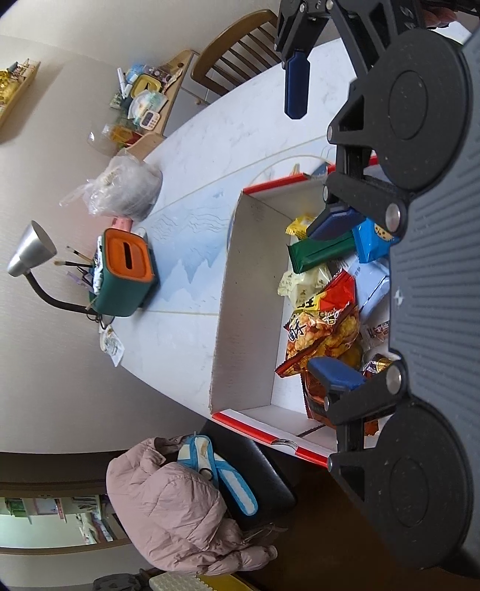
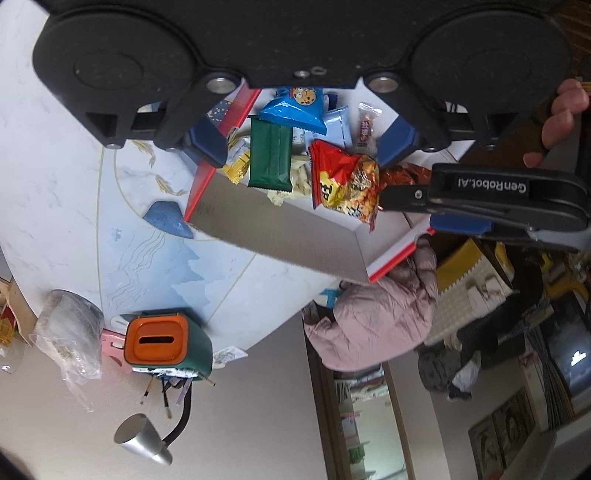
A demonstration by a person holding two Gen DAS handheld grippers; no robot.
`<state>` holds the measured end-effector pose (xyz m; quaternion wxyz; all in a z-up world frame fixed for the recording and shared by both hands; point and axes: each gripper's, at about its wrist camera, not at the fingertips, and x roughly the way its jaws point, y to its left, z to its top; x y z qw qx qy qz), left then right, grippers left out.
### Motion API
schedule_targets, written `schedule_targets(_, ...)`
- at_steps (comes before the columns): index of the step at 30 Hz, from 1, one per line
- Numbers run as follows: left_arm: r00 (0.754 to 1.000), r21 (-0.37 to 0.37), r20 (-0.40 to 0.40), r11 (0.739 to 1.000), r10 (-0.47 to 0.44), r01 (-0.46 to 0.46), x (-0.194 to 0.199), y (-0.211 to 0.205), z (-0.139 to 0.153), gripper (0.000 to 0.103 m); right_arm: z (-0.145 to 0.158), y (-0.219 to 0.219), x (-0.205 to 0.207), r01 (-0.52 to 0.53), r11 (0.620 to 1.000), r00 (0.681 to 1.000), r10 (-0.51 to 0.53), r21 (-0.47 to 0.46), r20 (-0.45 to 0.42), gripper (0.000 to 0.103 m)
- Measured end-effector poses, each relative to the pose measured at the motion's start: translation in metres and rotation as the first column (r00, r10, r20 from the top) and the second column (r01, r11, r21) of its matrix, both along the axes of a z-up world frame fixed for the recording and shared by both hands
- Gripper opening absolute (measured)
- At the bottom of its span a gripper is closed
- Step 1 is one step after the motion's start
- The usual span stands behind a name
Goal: Organize snacks
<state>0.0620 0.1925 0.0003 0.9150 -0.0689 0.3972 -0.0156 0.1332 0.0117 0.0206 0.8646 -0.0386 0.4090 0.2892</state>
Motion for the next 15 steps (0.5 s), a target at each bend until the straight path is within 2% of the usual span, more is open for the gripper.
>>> schedule_targets(10,0.999,0.002,0.042,1.000,-0.008,0.008,-0.020,-0.010,0.012,0.075,0.021,-0.021,-0.020,0.003,0.998,0.998,-0.008,0.065,0.068,0.101)
schedule_targets(12,0.999,0.009,0.053,1.000,-0.013,0.013,-0.023,-0.012,0.014,0.081,0.023,-0.023,-0.022,0.008,0.998,0.997,-0.013,0.065,0.077,0.103)
schedule_targets(15,0.998,0.011,0.068,1.000,-0.019,0.018,-0.028,-0.013,0.016,0.082,0.024,-0.025,-0.027,0.016,0.998,0.996,-0.022,0.058,0.092,0.103)
